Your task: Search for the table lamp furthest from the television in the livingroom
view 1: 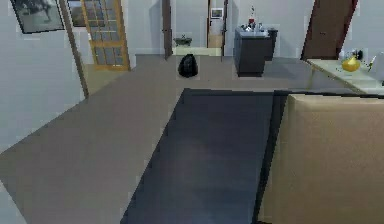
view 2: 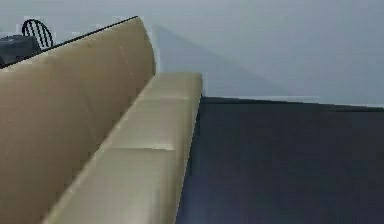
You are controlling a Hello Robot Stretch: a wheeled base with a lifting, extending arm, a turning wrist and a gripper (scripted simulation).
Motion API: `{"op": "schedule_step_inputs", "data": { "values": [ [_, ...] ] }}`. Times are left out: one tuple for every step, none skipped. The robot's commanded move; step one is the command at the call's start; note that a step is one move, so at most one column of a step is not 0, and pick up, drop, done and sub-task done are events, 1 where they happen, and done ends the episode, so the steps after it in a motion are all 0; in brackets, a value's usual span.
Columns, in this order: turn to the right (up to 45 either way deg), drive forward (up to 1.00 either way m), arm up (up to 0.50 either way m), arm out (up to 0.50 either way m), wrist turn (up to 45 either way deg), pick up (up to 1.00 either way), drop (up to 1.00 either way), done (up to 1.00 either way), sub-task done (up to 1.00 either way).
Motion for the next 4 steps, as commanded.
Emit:
{"op": "schedule_step_inputs", "data": {
  "values": [
    [0.0,1.0,0.0,0.0,0.0,0.0,0.0,0.0,0.0],
    [6.0,0.0,0.0,0.0,0.0,0.0,0.0,0.0,0.0],
    [0.0,0.1,0.0,0.0,0.0,0.0,0.0,0.0,0.0],
    [42.0,0.0,0.0,0.0,0.0,0.0,0.0,0.0,0.0]
  ]
}}
